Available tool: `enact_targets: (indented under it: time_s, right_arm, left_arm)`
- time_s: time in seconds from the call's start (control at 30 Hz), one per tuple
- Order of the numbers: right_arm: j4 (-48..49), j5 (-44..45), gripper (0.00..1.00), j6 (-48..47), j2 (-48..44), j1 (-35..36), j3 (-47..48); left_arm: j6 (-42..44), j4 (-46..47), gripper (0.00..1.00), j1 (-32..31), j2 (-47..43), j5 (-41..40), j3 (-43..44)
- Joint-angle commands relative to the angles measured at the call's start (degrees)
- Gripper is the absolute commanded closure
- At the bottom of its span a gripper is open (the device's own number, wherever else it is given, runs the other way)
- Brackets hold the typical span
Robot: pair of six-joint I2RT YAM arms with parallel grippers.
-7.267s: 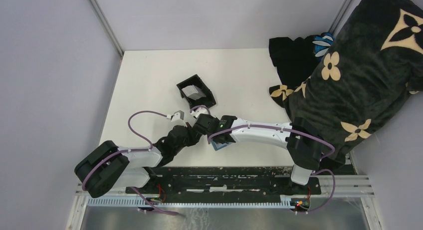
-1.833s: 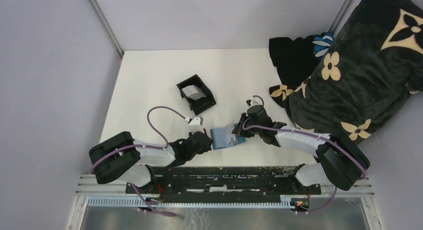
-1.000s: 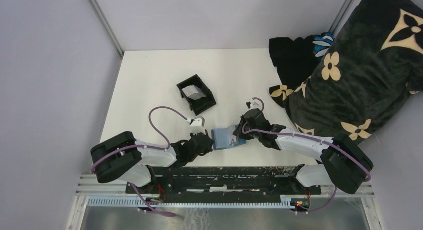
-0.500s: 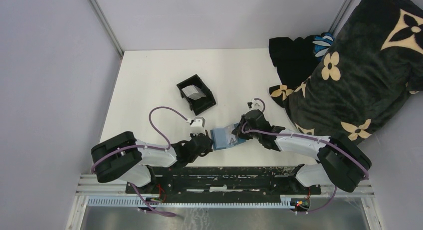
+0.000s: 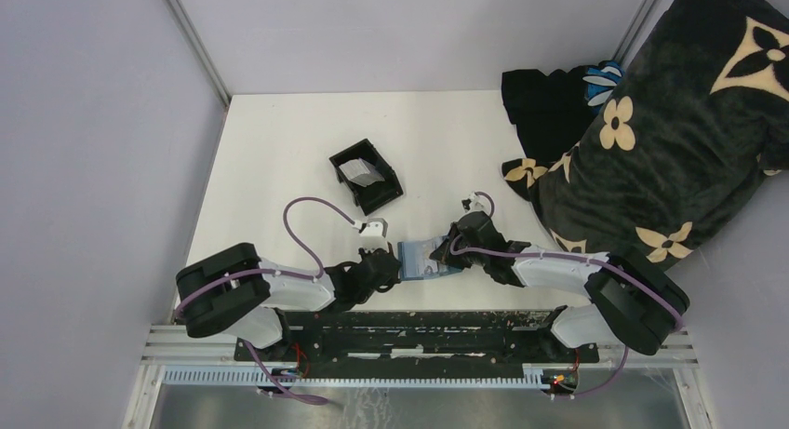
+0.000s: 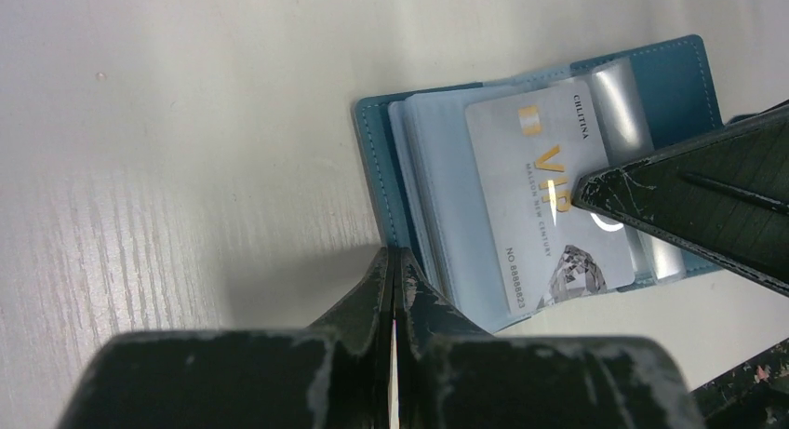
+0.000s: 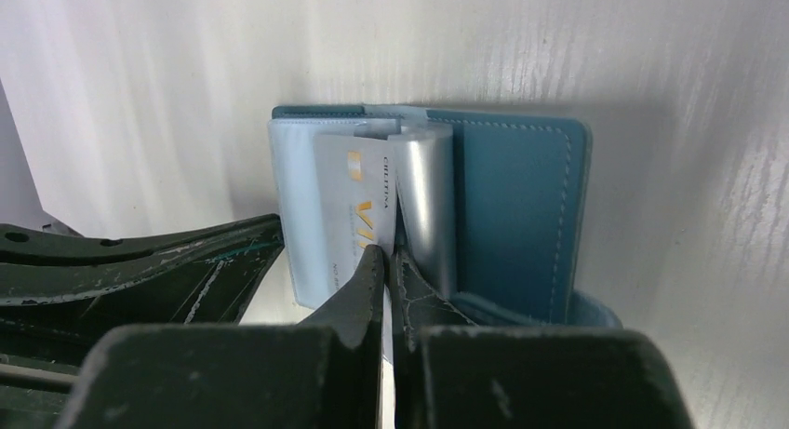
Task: Put the credit cards into the card holder
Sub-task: Insert the credit card into the card holder.
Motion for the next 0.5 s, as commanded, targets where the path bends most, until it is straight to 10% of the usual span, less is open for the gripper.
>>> enact_targets:
  time_s: [0.0, 0.47]
  right_arm:
    - [-6.44, -3.66, 0.99, -0.90, 1.68, 1.09, -2.39]
    - [-6.02, -0.44, 0.99, -1.78, 6.79, 3.66, -0.12]
  left_arm:
    - [-1.23, -4.41, 0.97, -1.09, 2.62, 3.82, 0.37]
    - [-0.94, -4.42, 0.97, -1.65, 3.58, 4.08, 1.33]
